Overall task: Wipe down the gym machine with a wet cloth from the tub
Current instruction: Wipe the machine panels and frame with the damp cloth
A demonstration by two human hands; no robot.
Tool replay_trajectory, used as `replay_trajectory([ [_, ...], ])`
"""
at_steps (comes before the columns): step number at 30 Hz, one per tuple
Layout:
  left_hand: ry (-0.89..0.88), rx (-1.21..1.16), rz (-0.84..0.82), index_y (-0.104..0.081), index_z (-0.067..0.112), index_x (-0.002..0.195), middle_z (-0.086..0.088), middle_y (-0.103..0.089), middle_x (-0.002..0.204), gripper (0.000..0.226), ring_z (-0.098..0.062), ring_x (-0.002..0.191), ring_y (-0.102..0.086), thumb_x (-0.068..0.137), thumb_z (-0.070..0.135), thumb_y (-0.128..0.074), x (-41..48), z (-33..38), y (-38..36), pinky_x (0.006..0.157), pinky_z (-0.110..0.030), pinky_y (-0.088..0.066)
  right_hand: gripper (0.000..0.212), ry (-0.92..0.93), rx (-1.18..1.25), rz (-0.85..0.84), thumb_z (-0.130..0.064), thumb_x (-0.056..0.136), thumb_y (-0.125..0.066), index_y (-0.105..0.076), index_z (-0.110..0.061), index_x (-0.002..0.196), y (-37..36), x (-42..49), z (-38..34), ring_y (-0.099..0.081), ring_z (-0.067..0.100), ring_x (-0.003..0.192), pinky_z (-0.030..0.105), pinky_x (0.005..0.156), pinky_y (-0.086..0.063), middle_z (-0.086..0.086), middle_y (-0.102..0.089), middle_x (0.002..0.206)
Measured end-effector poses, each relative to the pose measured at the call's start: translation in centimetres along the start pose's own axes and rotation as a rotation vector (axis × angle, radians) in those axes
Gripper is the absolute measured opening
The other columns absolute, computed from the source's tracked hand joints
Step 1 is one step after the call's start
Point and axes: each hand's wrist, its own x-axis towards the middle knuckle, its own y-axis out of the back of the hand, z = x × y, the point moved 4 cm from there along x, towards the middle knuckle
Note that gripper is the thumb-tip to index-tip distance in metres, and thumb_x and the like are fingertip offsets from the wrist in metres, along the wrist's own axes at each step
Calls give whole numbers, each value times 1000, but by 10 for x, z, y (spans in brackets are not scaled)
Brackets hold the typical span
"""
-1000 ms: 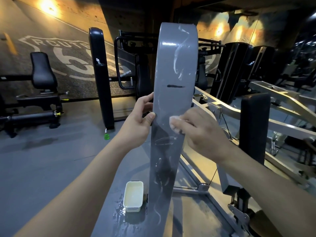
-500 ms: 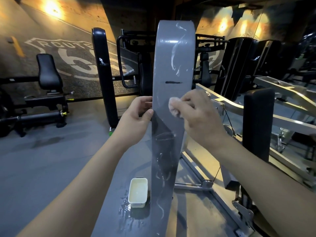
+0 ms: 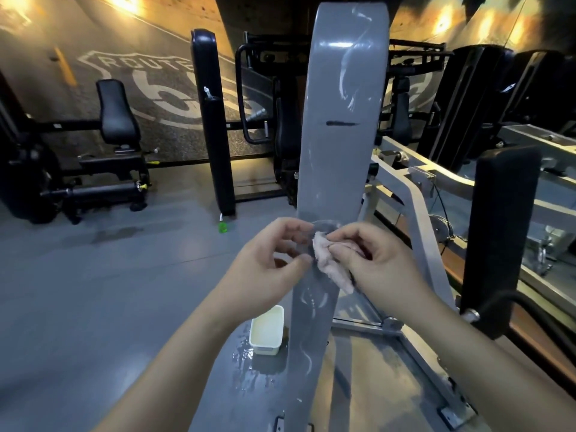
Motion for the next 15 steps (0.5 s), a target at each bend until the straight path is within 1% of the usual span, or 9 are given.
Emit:
replay_trajectory([
  [2, 38, -60, -29, -66, 32, 114, 14, -70, 106, 26, -9, 98, -65, 95, 14, -67, -2, -4, -9, 85, -29, -56, 11, -155, 177, -61, -13, 97, -68, -68, -23, 96, -7, -4, 7, -71, 14, 83, 33, 71, -59, -3, -75, 93],
  [4, 65, -74, -19, -68, 32, 104, 7, -73, 99, 11, -13, 94, -68, 94, 27, -68, -3, -6, -14, 86, -44, -58, 9, -186, 174, -92, -22, 101, -64, -67, -26, 93, -10, -9, 9, -68, 15, 77, 35, 66, -54, -1, -75, 89],
  [5, 79, -74, -9, -67, 29, 96, 1, -73, 93, 4, -17, 88, -68, 93, 30, -69, -4, -7, -16, 84, -50, -58, 15, -159, 115, -100, -26, 103, -59, -67, -27, 91, -9, -11, 10, -67, 14, 77, 34, 67, -52, -2, -74, 87],
  [7, 123, -100, 25, -64, 20, 88, -9, -72, 86, 13, -24, 78, -68, 94, 29, -72, -4, -9, -17, 78, -52, -58, 28, -132, 70, -128, -37, 108, -48, -70, -25, 97, -9, -15, 9, -69, 15, 83, 34, 73, -56, -1, -74, 88],
  [9, 179, -187, 65, -63, 12, 88, -8, -71, 82, 17, -21, 74, -68, 96, 24, -72, -4, -12, -18, 78, -51, -61, 35, -129, 66, -178, -51, 106, -46, -71, -28, 108, -9, -19, 9, -70, 12, 92, 36, 83, -57, -5, -74, 94],
  [10, 199, -226, 67, -63, 10, 88, -7, -71, 81, 17, -19, 74, -67, 95, 22, -72, -4, -12, -18, 82, -52, -62, 31, -121, 48, -185, -52, 104, -50, -71, -30, 107, -10, -20, 8, -70, 8, 90, 36, 83, -57, -8, -73, 92],
  [12, 217, -302, 35, -65, 8, 91, -8, -71, 86, 10, -19, 79, -67, 94, 15, -71, -5, -14, -19, 91, -54, -59, 15, -106, 0, -138, -39, 102, -60, -71, -30, 98, -9, -20, 9, -67, 6, 78, 35, 74, -54, -8, -71, 83],
  [13, 222, -324, 13, -66, 9, 94, -10, -72, 91, 4, -19, 82, -67, 91, 10, -69, -5, -14, -19, 94, -55, -56, 14, -102, -7, -107, -33, 102, -61, -71, -30, 94, -7, -19, 11, -64, 7, 74, 34, 72, -52, -6, -71, 81],
  [15, 238, -318, -17, -69, 15, 100, -10, -74, 99, 19, -21, 86, -67, 83, 7, -66, -6, -16, -18, 96, -54, -54, 18, -125, 43, -56, -26, 102, -60, -72, -25, 89, -2, -18, 9, -61, 6, 72, 30, 70, -48, -4, -69, 80],
])
